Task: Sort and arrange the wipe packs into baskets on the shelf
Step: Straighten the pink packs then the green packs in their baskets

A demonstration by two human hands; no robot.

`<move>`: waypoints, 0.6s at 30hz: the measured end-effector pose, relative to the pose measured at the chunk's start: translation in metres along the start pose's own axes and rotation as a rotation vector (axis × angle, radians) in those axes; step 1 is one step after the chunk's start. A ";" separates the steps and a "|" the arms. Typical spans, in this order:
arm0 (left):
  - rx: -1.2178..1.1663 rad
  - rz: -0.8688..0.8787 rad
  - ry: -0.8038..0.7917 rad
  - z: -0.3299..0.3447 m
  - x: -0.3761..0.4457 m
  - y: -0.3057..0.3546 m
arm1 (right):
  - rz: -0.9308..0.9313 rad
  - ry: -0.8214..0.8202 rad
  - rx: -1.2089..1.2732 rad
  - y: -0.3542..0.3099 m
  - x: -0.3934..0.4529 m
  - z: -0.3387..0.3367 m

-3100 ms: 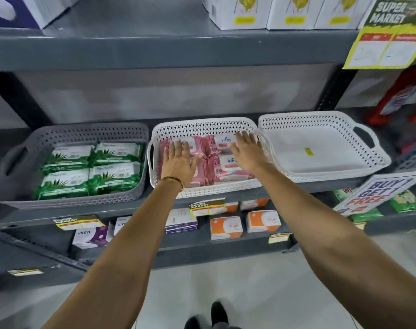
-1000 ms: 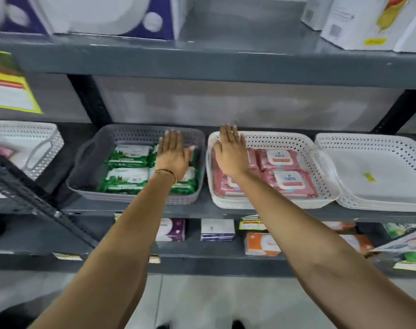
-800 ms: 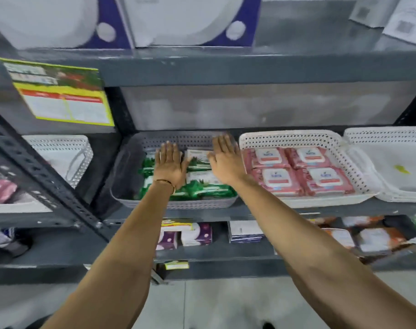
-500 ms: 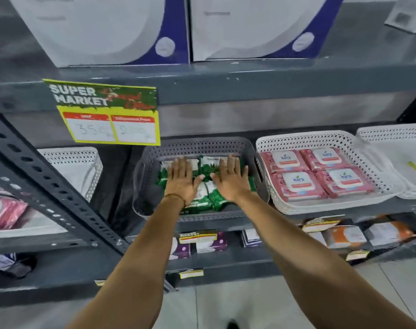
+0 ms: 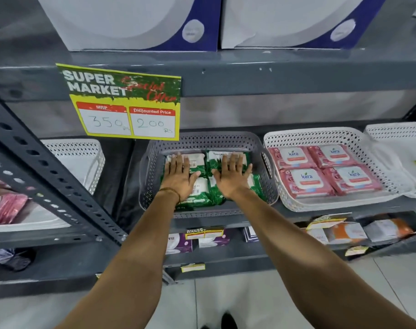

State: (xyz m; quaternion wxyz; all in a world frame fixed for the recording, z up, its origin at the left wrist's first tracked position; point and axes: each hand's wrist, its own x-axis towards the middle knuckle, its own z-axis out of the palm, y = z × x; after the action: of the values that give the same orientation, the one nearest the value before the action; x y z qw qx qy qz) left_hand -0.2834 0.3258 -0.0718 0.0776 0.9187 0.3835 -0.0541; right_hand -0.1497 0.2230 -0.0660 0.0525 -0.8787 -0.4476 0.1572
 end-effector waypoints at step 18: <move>-0.069 0.057 0.036 0.000 0.002 -0.011 | -0.189 0.003 -0.050 0.019 0.006 0.003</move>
State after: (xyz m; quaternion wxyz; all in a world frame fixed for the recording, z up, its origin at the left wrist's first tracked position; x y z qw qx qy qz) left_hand -0.2895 0.3351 -0.0728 0.1040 0.9269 0.3599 -0.0221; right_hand -0.1327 0.2166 -0.0748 0.0461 -0.8338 -0.5323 0.1389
